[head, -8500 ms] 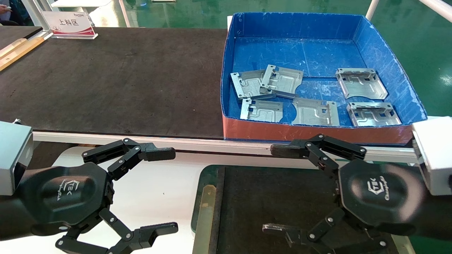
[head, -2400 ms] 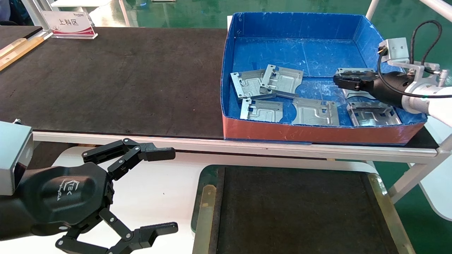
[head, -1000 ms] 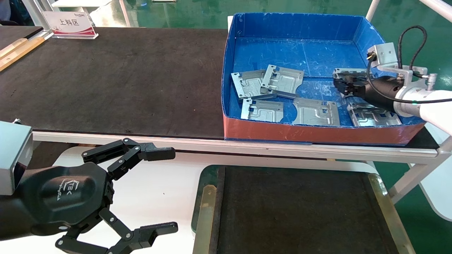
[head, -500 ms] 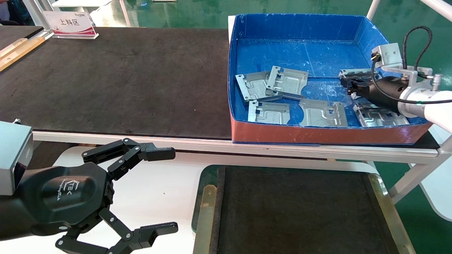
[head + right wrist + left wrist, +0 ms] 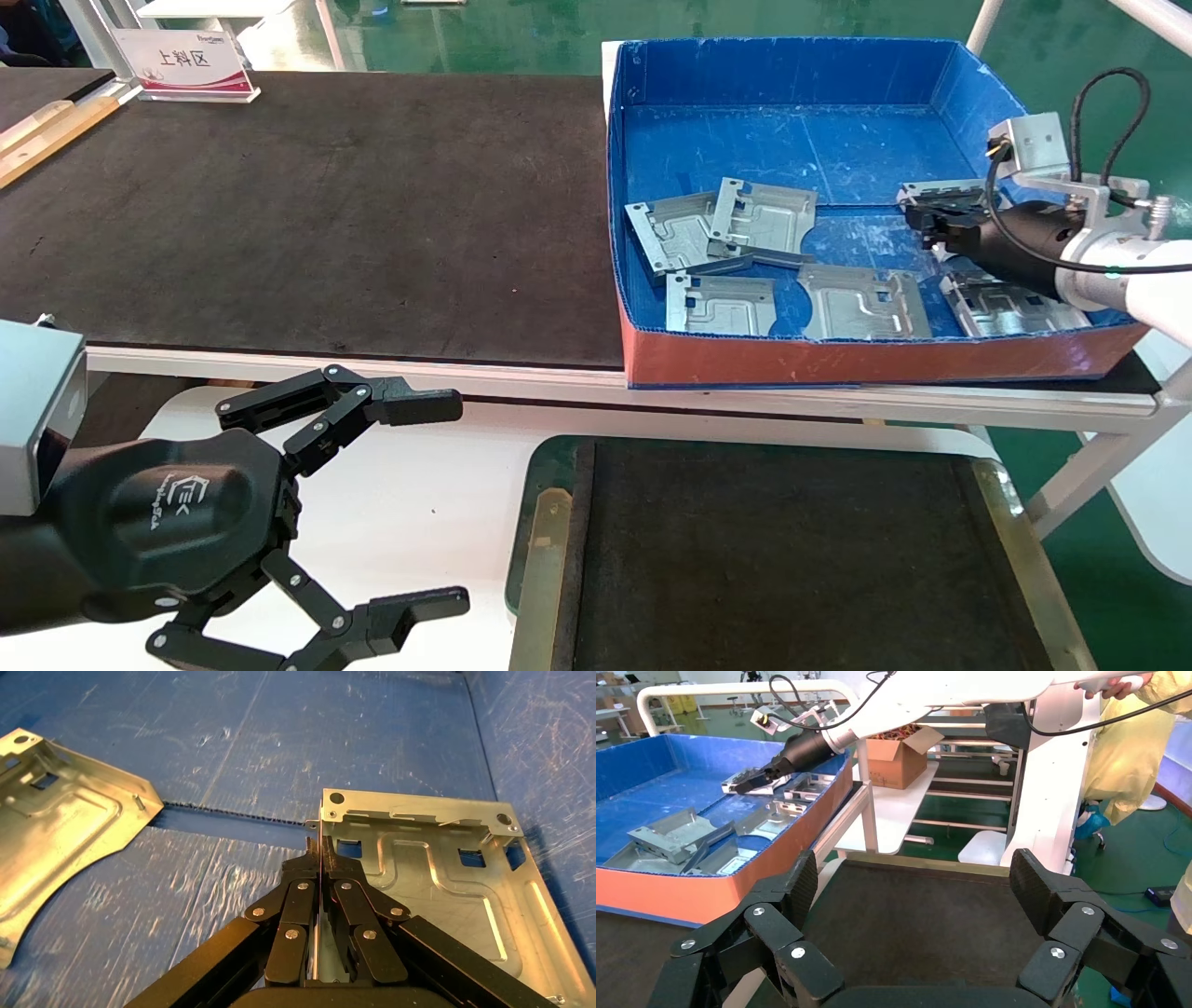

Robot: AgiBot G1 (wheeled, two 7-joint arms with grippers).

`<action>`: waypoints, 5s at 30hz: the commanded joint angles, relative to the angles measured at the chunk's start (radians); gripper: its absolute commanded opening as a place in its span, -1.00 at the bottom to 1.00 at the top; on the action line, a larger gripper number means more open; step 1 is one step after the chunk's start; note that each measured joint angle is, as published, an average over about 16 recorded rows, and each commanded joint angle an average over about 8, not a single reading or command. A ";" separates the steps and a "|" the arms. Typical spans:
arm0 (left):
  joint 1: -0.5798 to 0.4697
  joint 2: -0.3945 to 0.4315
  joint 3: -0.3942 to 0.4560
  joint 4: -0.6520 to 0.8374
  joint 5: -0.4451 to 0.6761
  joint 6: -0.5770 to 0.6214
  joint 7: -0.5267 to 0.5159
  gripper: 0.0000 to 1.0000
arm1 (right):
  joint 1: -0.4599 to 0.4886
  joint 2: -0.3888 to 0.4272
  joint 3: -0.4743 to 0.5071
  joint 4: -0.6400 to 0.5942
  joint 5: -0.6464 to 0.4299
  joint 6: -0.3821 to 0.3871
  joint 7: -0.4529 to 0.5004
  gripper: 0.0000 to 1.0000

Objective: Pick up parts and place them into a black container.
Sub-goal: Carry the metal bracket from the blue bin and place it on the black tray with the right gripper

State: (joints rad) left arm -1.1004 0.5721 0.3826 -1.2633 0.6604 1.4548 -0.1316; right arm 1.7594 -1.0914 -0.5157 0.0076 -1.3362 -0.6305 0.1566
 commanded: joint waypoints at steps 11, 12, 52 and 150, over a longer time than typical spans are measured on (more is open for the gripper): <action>0.000 0.000 0.000 0.000 0.000 0.000 0.000 1.00 | 0.030 0.027 0.010 0.019 0.015 -0.031 -0.036 -1.00; 0.000 0.000 0.000 0.000 0.000 0.000 0.000 1.00 | 0.032 0.032 0.012 0.021 0.017 -0.039 -0.041 -1.00; 0.000 0.000 0.000 0.000 0.000 0.000 0.000 1.00 | -0.187 0.376 0.036 0.533 0.439 -0.979 0.001 -1.00; 0.000 0.000 0.001 0.000 -0.001 0.000 0.000 1.00 | -0.210 -0.202 -0.560 -0.003 0.226 -0.711 -0.690 -1.00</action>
State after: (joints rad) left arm -1.1006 0.5717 0.3836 -1.2633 0.6597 1.4544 -0.1311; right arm 1.5499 -1.2934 -1.0746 0.0049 -1.1084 -1.3421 -0.5306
